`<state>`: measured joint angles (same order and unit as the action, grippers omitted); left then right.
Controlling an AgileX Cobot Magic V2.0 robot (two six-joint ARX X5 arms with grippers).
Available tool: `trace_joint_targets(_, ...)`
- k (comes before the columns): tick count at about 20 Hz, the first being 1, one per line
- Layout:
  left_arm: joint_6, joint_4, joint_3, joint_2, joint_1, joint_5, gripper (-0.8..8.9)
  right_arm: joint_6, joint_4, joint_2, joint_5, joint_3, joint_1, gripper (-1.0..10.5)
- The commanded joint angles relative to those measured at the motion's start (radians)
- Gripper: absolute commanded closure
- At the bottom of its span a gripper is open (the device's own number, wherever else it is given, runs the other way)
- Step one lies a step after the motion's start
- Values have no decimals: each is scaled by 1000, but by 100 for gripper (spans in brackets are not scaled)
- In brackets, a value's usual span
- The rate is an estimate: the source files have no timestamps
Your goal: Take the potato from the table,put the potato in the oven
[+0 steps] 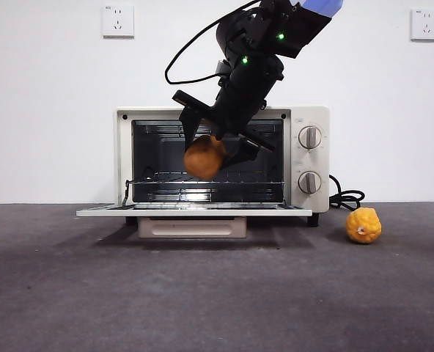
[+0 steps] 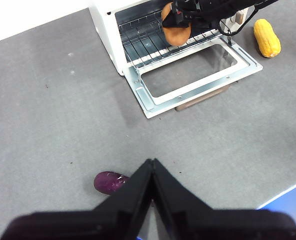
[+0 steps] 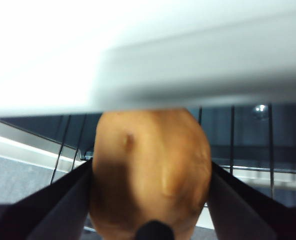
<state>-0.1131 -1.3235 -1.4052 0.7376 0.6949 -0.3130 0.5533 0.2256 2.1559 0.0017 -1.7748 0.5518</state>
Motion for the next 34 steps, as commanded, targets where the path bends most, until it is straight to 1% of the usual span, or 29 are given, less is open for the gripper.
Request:
trace_joint_targets(1,9,4,3,0,0,-6,819,-3,-9,21,7,-1,5,512)
trace_joint_targets(2,9,4,3,0,0,-6,819,1,-10,21,7,-1,5,408)
trace_joint_targets(3,9,4,3,0,0,-6,819,2,-10,21,7,-1,5,377)
trace_joint_targets(6,9,4,3,1,0,-6,819,3,-6,16,6,-8,5,379)
trace_joint_targets(10,8,4,3,2,0,-6,819,3,72,-29,-1,-23,6,379)
trace_joint_targets(12,8,4,3,2,0,-6,819,-1,153,-72,-2,-23,12,379)
trace_joint_targets(15,8,5,3,13,0,-6,819,-24,342,-163,-4,-23,29,379)
trace_joint_targets(16,8,5,3,23,0,-6,819,-52,414,-200,-5,-23,38,380)
trace_joint_targets(18,8,5,3,56,0,-5,819,-132,539,-283,0,-23,63,382)
trace_joint_targets(19,8,5,3,81,0,-5,819,-178,591,-329,13,-23,77,382)
trace_joint_targets(22,7,5,3,168,0,-5,819,-284,712,-479,78,-23,130,385)
trace_joint_targets(23,3,5,3,202,0,-5,819,-309,746,-528,97,-23,144,405)
trace_joint_targets(24,-6,23,3,236,-1,-5,819,-325,779,-575,125,-23,155,494)
trace_joint_targets(25,-14,61,3,266,-1,-1,819,-332,819,-622,161,-23,163,607)
trace_joint_targets(27,-14,164,3,319,-2,6,819,-348,906,-708,240,-23,169,907)
trace_joint_targets(28,-14,200,3,348,-5,6,821,-349,955,-751,272,-23,169,944)
trace_joint_targets(29,-14,220,3,381,-13,8,821,-349,1005,-792,294,-23,169,944)
trace_joint_targets(30,-14,227,3,417,-33,32,821,-351,1048,-833,311,-23,169,944)
trace_joint_targets(32,-5,246,3,487,-109,164,821,-364,1102,-916,344,-23,169,944)
trace_joint_targets(33,4,272,3,524,-154,259,821,-368,1117,-961,343,-23,169,944)
trace_joint_targets(34,4,296,3,555,-186,326,821,-368,1124,-997,343,-23,169,945)
